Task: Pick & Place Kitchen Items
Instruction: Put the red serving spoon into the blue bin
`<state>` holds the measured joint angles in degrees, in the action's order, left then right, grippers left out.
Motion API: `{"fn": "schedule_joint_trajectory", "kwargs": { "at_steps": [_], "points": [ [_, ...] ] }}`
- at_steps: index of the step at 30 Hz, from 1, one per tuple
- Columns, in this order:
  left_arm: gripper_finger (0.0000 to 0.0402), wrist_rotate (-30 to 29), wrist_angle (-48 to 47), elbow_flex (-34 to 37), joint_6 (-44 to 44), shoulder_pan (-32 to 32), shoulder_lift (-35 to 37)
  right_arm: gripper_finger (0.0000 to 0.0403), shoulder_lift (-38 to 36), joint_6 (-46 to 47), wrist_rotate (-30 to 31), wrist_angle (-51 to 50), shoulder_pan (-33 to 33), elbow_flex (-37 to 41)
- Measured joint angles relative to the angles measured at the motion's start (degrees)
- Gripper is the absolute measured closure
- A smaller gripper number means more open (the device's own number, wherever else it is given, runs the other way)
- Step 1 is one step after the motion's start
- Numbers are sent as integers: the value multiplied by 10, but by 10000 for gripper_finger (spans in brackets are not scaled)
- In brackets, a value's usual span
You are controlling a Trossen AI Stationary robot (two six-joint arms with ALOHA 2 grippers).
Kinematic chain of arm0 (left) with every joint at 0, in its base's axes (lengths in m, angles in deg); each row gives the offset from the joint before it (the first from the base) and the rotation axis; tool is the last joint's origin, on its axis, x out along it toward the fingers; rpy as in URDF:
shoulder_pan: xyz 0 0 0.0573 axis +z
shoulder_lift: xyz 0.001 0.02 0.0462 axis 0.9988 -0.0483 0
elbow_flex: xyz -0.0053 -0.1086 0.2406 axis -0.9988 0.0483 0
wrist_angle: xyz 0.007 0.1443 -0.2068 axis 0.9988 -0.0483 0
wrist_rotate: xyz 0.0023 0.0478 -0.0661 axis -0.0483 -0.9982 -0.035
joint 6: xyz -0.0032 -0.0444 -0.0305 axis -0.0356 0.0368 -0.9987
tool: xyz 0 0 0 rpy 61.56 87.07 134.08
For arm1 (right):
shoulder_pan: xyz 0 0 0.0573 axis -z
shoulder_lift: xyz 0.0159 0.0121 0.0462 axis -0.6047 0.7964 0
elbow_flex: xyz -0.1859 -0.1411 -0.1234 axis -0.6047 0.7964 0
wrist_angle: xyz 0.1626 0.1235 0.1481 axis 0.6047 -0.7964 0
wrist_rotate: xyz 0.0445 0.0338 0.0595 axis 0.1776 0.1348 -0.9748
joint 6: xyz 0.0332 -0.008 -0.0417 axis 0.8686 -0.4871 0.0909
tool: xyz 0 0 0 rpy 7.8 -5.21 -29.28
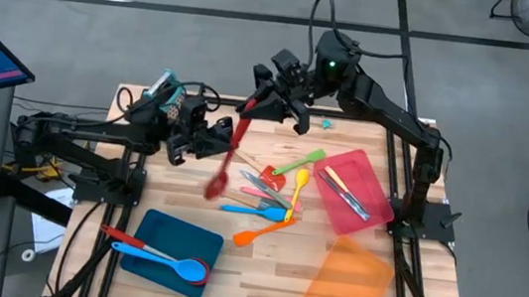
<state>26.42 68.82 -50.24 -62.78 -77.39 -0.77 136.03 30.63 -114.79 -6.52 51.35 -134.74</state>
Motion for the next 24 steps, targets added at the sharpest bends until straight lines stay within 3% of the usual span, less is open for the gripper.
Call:
{"fn": "schedule_joint_trajectory", "kwargs": {
  "at_steps": [10,16,24],
  "points": [
    [254,-9,-121,0,14,12,0,352,0,3,26,-100,4,0],
    [231,-5,-121,0,31,12,9,352,0,-25,42,-182,21,0],
    [209,-8,-151,-1,43,12,9,352,0,-27,39,-187,31,0]
  ]
}}
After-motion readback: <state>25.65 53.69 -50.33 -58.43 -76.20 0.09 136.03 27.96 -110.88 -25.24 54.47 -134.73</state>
